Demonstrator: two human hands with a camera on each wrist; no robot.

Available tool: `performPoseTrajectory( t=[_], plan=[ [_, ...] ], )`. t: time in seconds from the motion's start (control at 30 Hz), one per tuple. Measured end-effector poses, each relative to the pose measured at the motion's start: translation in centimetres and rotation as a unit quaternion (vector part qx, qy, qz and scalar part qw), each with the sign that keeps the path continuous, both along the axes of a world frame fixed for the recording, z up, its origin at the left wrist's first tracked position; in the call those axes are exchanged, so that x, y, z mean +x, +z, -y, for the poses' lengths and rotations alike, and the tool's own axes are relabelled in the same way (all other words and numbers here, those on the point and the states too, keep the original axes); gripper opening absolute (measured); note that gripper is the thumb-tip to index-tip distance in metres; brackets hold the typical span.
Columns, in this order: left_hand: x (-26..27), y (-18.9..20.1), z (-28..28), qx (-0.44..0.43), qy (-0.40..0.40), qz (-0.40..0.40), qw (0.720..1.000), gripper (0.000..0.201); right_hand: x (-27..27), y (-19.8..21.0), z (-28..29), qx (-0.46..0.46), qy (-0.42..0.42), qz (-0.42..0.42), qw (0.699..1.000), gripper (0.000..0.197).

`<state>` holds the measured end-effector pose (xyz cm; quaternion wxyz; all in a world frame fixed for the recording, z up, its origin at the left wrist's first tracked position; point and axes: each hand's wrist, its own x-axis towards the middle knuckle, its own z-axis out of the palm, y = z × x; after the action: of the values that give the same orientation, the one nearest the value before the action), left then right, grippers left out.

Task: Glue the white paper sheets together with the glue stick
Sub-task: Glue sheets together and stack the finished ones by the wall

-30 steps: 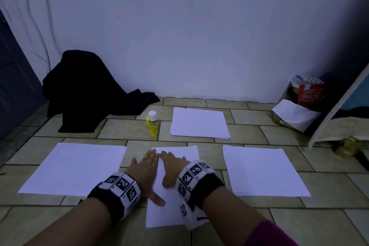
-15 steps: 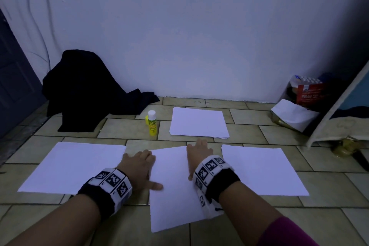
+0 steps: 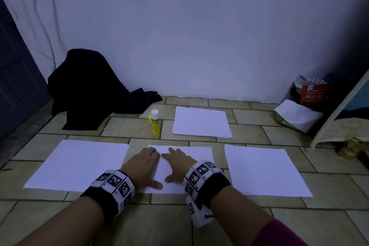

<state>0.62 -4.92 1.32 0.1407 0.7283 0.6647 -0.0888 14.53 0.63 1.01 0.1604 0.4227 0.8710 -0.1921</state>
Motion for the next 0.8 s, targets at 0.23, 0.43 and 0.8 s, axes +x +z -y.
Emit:
performPoseTrajectory(
  t=[0.23, 0.43, 0.8],
  plan=[
    [-2.0, -0.9, 0.0, -0.064, -0.006, 0.027, 0.998, 0.110, 6.1, 0.6, -2.5, -0.034, 0.007, 0.067, 0.997, 0.117],
    [-2.0, -0.9, -0.7, -0.083, -0.034, 0.004, 0.996, 0.120, 9.4, 0.4, -4.1, -0.004, -0.011, 0.148, 0.989, 0.140],
    [-2.4, -1.8, -1.3, -0.150, -0.007, 0.000, 0.989, 0.136, 10.2, 0.5, -4.1, -0.001, -0.084, 0.055, 0.995, 0.150]
  ],
)
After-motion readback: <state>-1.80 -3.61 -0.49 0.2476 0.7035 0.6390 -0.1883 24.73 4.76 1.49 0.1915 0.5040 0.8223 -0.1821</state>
